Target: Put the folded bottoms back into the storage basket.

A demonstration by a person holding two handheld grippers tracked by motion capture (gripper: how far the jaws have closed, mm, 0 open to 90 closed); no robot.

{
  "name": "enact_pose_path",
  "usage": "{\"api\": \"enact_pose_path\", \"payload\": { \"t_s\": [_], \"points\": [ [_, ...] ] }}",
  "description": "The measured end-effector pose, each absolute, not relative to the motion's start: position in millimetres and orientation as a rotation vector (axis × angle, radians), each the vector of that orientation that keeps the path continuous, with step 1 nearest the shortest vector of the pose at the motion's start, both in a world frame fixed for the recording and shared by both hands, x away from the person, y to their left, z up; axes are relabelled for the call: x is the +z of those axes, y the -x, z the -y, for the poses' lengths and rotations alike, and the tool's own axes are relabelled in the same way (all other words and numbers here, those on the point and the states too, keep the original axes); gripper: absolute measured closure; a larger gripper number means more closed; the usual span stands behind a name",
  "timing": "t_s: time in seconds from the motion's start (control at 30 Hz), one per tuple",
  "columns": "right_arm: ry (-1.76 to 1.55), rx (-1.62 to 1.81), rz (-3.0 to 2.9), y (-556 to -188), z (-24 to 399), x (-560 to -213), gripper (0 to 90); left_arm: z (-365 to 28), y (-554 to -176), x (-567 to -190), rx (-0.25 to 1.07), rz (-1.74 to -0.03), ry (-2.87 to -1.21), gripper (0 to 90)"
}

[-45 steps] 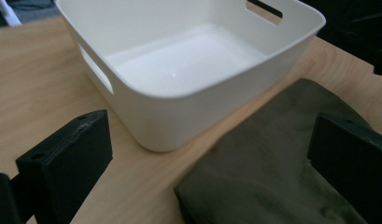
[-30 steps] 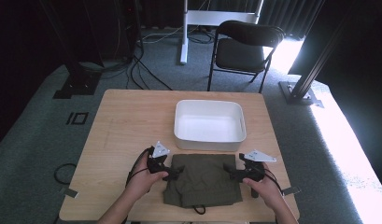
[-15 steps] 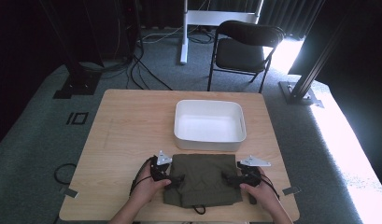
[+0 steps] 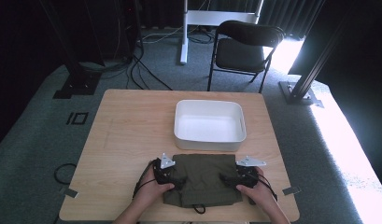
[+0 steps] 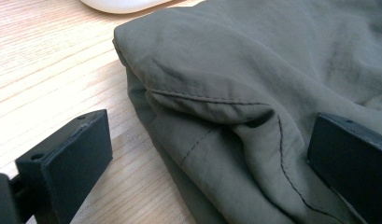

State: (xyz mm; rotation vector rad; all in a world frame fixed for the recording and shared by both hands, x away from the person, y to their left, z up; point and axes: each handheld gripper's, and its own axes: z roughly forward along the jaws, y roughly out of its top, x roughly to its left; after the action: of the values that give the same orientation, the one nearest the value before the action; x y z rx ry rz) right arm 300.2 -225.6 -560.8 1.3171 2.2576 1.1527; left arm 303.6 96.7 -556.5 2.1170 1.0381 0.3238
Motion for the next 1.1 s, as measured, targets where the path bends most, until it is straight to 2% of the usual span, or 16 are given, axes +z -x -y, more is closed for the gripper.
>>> {"api": "enact_pose_path", "payload": {
  "t_s": [0.2, 0.27, 0.3, 0.37, 0.4, 0.47, 0.53, 0.57, 0.6, 0.63, 0.67, 0.77, 0.8, 0.83, 1.1],
  "points": [
    [-1.271, 1.117, -2.280, -300.1, 223.8, -560.8, 13.2, -93.6, -302.9, -556.7, 0.345, -1.039, -2.128, 1.2],
    [-1.236, 1.108, -2.293, -299.7, 222.4, -560.7, 18.2, -92.1, -301.2, -556.3, 0.345, -1.028, -2.116, 3.4],
    [-1.235, 1.105, -2.283, -298.9, 222.3, -560.5, 23.9, -91.6, -300.7, -556.1, 0.337, -1.007, -2.113, 9.6],
    [-1.214, 1.094, -2.280, -297.3, 220.6, -560.3, 29.0, -89.6, -298.8, -555.4, 0.320, -0.978, -2.101, 24.6],
    [-1.209, 1.096, -2.281, -296.6, 220.0, -560.2, 31.4, -88.8, -298.2, -555.3, 0.314, -0.974, -2.093, 28.0],
    [-1.205, 1.104, -2.280, -295.1, 218.5, -560.0, 38.1, -88.3, -298.2, -555.4, 0.281, -0.972, -2.074, 44.8],
    [-1.212, 1.124, -2.276, -294.1, 217.4, -559.9, 45.6, -86.3, -297.2, -555.3, 0.276, -0.959, -2.080, 52.2],
    [-1.212, 1.124, -2.276, -294.1, 217.4, -559.9, 45.6, -86.3, -297.2, -555.3, 0.276, -0.959, -2.080, 55.7],
    [-1.219, 1.131, -2.273, -293.4, 216.4, -559.8, 50.8, -84.6, -296.1, -555.1, 0.289, -0.947, -2.086, 55.7],
    [-1.228, 1.161, -2.280, -292.2, 213.7, -559.9, 62.9, -83.9, -295.1, -554.9, 0.300, -0.938, -2.090, 56.9],
    [-1.237, 1.177, -2.284, -291.6, 212.2, -560.0, 69.1, -83.1, -293.9, -554.7, 0.310, -0.922, -2.096, 58.6],
    [-1.232, 1.181, -2.289, -289.9, 208.8, -559.9, 72.4, -81.5, -292.2, -554.4, 0.327, -0.898, -2.100, 67.9],
    [-1.227, 1.178, -2.286, -289.1, 207.3, -559.9, 74.0, -80.9, -292.0, -554.0, 0.334, -0.896, -2.097, 67.9],
    [-1.209, 1.163, -2.285, -287.5, 205.1, -558.9, 76.5, -81.8, -292.8, -554.0, 0.322, -0.900, -2.088, 73.2],
    [-1.185, 1.215, -2.289, -280.1, 208.0, -536.4, 78.7, -89.9, -289.5, -542.8, 0.270, -0.880, -2.045, 76.4]
  ]
}}
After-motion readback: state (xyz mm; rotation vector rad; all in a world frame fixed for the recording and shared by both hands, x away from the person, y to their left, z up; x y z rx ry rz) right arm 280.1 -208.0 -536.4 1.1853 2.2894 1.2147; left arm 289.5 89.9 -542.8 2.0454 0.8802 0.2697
